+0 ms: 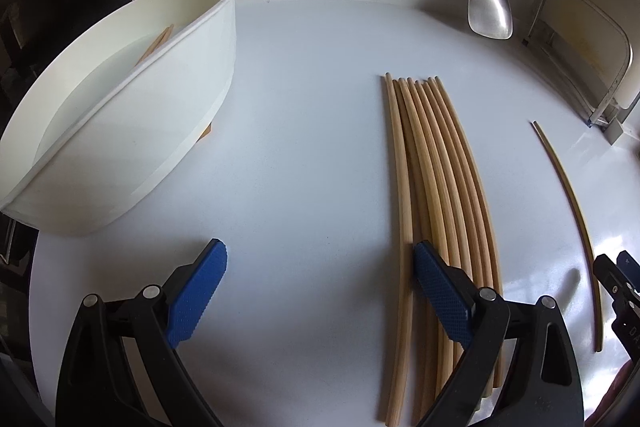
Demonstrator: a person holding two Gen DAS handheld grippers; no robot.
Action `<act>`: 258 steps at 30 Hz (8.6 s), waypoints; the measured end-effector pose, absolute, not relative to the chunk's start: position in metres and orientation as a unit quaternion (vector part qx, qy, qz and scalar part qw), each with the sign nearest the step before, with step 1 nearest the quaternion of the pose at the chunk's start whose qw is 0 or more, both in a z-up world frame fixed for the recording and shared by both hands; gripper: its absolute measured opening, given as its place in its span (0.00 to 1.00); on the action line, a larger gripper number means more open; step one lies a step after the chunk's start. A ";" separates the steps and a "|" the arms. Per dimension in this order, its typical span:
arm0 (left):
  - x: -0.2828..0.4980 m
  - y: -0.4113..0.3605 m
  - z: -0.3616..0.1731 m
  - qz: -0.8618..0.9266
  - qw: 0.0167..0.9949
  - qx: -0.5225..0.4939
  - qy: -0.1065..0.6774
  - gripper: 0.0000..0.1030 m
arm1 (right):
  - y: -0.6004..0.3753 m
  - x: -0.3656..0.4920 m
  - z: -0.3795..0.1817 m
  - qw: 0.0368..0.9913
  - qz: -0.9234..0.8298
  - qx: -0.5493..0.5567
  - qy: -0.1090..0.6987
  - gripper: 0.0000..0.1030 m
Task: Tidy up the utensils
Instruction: 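Move both tools back to the chopstick bundle on the counter, then grasp one chopstick with the left tool while the right tool grasps another, then carry both held chopsticks over the white basin with both tools, then open the left tool over the basin while the right tool opens too, then move both tools back toward the chopstick bundle, then close the left tool on one chopstick while the right tool grasps another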
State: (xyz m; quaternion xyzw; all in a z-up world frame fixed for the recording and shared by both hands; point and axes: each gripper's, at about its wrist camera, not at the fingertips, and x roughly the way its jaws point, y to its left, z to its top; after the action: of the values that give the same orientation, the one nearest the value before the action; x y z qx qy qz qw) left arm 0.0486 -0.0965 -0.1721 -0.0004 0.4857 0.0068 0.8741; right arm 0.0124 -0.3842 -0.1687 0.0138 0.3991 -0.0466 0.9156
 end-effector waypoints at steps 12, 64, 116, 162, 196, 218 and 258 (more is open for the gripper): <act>0.057 -0.097 -0.172 0.011 0.875 0.004 0.484 0.92 | -0.380 0.016 -0.173 0.916 -0.059 -0.010 0.396 0.64; 0.064 0.011 -0.037 -0.038 0.896 -0.021 0.443 0.07 | -0.227 0.044 -0.056 0.930 0.088 -0.006 0.356 0.06; 0.139 0.162 -0.082 0.023 0.862 -0.060 0.503 0.60 | -0.005 0.162 -0.092 0.861 0.167 -0.045 0.477 0.27; -0.005 -0.028 -0.054 -0.047 0.879 -0.019 0.474 0.93 | -0.248 -0.016 -0.074 0.911 0.060 -0.043 0.407 0.67; 0.015 -0.078 -0.131 -0.008 0.900 -0.010 0.436 0.93 | -0.288 0.044 -0.138 0.918 0.046 0.009 0.393 0.70; 0.021 -0.077 -0.136 -0.005 0.894 -0.017 0.447 0.93 | -0.272 0.047 -0.151 0.913 0.037 -0.046 0.405 0.70; 0.039 -0.112 -0.157 -0.032 0.883 0.006 0.469 0.93 | -0.300 0.050 -0.147 0.910 0.035 -0.062 0.409 0.70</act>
State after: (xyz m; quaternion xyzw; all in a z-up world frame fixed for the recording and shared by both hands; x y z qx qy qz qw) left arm 0.0395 -0.1116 -0.1566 0.0064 0.4688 -0.0316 0.8827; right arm 0.0499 -0.2996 -0.1470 -0.0625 0.4089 0.0350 0.9098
